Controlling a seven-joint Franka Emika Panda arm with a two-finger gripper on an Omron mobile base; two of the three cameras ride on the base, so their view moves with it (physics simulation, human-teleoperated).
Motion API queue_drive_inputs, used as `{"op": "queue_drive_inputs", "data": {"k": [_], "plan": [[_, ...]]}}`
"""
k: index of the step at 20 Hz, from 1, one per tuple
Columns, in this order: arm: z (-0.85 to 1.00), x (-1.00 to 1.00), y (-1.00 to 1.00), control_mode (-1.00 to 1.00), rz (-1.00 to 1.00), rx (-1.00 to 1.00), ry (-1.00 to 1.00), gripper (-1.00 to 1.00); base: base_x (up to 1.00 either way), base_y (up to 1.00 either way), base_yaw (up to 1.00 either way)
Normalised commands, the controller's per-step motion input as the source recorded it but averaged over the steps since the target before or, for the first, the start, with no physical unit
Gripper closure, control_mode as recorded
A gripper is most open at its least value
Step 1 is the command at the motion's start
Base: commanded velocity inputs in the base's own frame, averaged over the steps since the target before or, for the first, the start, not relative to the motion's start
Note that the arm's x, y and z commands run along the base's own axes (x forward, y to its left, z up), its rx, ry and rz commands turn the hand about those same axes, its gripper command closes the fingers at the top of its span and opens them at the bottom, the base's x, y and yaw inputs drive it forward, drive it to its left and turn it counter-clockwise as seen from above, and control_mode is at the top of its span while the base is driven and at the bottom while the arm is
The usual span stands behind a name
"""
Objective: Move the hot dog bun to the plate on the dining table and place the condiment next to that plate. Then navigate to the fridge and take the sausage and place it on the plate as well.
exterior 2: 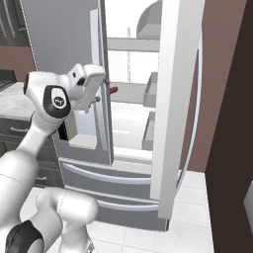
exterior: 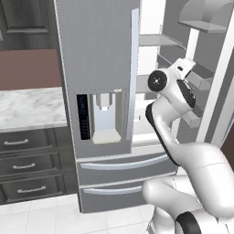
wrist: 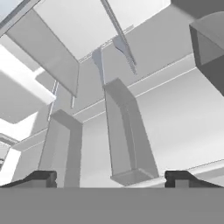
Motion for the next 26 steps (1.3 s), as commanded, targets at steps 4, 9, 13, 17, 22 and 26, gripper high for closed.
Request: {"op": "queue_drive_inputs", "data": {"k": [4,9,13,17,22,26], "plan": [[-0.23,0.00,1.00,-1.00,0.00,0.38,-0.17,-1.00,0.00,0.00,0.00],[-0.31,0.00,0.95,-1.00,0.01,0.40,-0.21,-1.00,0.00,0.00,0.00],[-0.16,0.14,0.60,-1.00,0.09,0.35,-0.19,-1.00,0.00,0.00,0.00],[0.00,0.56,-0.01,-1.00,0.27,0.25,-0.14,-1.00,0.00,0.00,0.00],[0.00,0.36,-0.14,-1.00,0.26,0.17,-0.11,-1.00,0.00,0.00,0.00],[0.12,0.39,-0.01,-1.00,0.04,0.14,0.01,-1.00,0.00,0.00,0.00]]}}
